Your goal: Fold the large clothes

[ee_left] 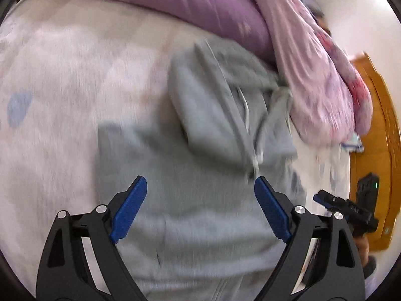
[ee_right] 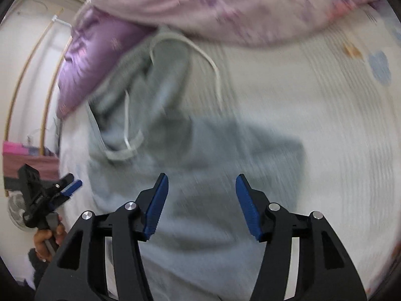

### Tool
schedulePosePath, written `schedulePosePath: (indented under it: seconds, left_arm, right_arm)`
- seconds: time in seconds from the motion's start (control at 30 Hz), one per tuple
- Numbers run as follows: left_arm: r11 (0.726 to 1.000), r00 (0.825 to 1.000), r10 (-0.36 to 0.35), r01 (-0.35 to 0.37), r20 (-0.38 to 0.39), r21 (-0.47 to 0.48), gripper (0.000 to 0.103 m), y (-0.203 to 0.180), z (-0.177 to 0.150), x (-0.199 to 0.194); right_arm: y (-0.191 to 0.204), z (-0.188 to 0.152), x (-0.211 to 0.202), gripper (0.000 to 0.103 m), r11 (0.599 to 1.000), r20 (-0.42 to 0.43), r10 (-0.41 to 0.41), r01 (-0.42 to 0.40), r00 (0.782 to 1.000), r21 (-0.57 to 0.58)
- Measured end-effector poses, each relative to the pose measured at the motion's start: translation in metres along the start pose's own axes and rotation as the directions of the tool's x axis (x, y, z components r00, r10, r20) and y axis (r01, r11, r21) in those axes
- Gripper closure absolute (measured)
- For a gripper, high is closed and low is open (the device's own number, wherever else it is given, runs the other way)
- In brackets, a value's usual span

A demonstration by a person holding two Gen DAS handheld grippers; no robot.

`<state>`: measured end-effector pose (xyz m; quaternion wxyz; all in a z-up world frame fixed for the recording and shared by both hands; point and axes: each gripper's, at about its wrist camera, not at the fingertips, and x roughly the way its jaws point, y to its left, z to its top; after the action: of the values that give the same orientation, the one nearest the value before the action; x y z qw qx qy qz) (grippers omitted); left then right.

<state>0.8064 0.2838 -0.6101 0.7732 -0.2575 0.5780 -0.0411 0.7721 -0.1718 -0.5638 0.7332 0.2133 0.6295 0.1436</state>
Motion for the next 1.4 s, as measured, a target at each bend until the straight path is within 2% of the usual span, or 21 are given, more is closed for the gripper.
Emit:
schedulePosePath:
  seconds: [0.07,0.17,0.27,0.33,0.4,0.43,0.57,0.6,0.73,0.77,0.8,0.83,0.87,0.9,0.93,0.97,1.0,1.07,1.17,1.3,1.4]
  left_arm:
    - [0.999,0.999,-0.036,0.037,0.018,-0.013,0.015,0.002,0.030,0.006]
    - [0.996,0.997,-0.068,0.069,0.026,-0.054,0.015,0.009,0.065,0.022]
    - [0.998,1.000,-0.016,0.017,0.016,-0.065,0.015,0.010,0.098,0.050]
    - [0.998,1.000,0.006,-0.006,-0.004,-0.063,0.015,0.009,0.109,0.067]
    - [0.996,0.998,0.061,-0.062,-0.015,-0.057,0.015,0.009,0.119,0.084]
    - [0.996,0.998,0.065,-0.066,-0.022,-0.063,0.015,0.010,0.123,0.092]
    - [0.991,0.997,0.070,-0.075,-0.044,-0.110,0.015,0.016,0.132,0.115]
    - [0.991,0.996,0.073,-0.077,-0.041,-0.112,0.015,0.017,0.133,0.117]
    - [0.992,0.994,0.107,-0.109,-0.029,-0.066,0.017,0.005,0.140,0.128]
    - [0.993,0.994,0.106,-0.107,-0.025,-0.055,0.020,0.000,0.142,0.129]
    - [0.994,0.995,0.097,-0.098,-0.025,-0.041,0.038,-0.005,0.143,0.130]
    - [0.996,0.995,0.094,-0.094,-0.028,-0.011,0.050,-0.012,0.143,0.131]
    - [0.992,0.992,0.121,-0.120,-0.034,0.027,0.051,-0.019,0.143,0.134]
    - [0.989,0.989,0.140,-0.138,-0.035,0.061,0.060,-0.024,0.142,0.137]
    - [0.986,0.988,0.149,-0.146,-0.033,0.081,0.070,-0.027,0.141,0.138]
    - [0.983,0.988,0.156,-0.153,-0.021,0.099,0.075,-0.030,0.139,0.136]
    - [0.987,0.992,0.129,-0.127,-0.011,0.100,0.087,-0.031,0.138,0.133]
    - [0.990,0.996,0.075,-0.080,0.050,0.114,0.088,-0.038,0.133,0.113]
    - [0.983,0.991,0.007,-0.031,0.132,0.182,0.089,-0.051,0.120,0.078]
    - [0.950,0.966,-0.109,0.032,0.233,0.310,0.089,-0.068,0.076,0.017]
    - [0.921,0.947,-0.176,0.062,0.269,0.385,0.087,-0.067,0.023,-0.016]
  right_arm:
    - [0.009,0.031,0.012,0.049,0.997,0.024,0.066,-0.066,0.998,0.026]
    - [0.016,0.070,0.032,0.049,0.993,0.057,0.096,-0.099,0.994,0.061]
    - [0.021,0.107,0.056,0.044,0.993,0.061,0.077,-0.083,0.995,0.090]
    - [0.024,0.126,0.073,0.044,0.995,0.076,0.026,-0.033,0.997,0.093]
    - [0.025,0.140,0.088,0.044,0.995,0.077,0.018,-0.026,0.997,0.100]
    - [0.027,0.147,0.097,0.044,0.996,0.069,0.015,-0.021,0.997,0.092]
    - [0.032,0.167,0.125,0.044,0.994,0.059,-0.092,0.087,0.994,0.070]
    - [0.030,0.170,0.128,0.043,0.993,0.070,-0.091,0.085,0.993,0.085]
    - [0.019,0.178,0.139,0.042,0.986,0.093,0.012,-0.027,0.996,0.165]
    - [0.021,0.178,0.140,0.044,0.986,0.099,0.015,-0.031,0.995,0.161]
    - [0.024,0.178,0.141,0.057,0.989,0.099,0.038,-0.051,0.994,0.142]
    - [0.029,0.179,0.142,0.070,0.990,0.095,0.070,-0.081,0.993,0.117]
    - [0.036,0.179,0.144,0.070,0.992,0.090,0.084,-0.092,0.992,0.088]
    - [0.045,0.178,0.146,0.074,0.994,0.083,0.089,-0.094,0.992,0.057]
    - [0.049,0.177,0.147,0.090,0.994,0.079,0.101,-0.104,0.992,0.041]
    - [0.055,0.175,0.146,0.094,0.995,0.087,0.095,-0.097,0.992,0.015]
    - [0.060,0.172,0.141,0.095,0.996,0.111,0.091,-0.089,0.990,-0.018]
    - [0.065,0.162,0.123,0.095,0.994,0.170,0.098,-0.087,0.981,-0.070]
    - [0.070,0.140,0.087,0.096,0.981,0.246,0.179,-0.153,0.953,-0.120]
    - [0.074,0.085,0.031,0.096,0.950,0.298,0.288,-0.232,0.910,-0.210]
    - [0.069,0.038,-0.002,0.095,0.939,0.298,0.300,-0.225,0.906,-0.261]
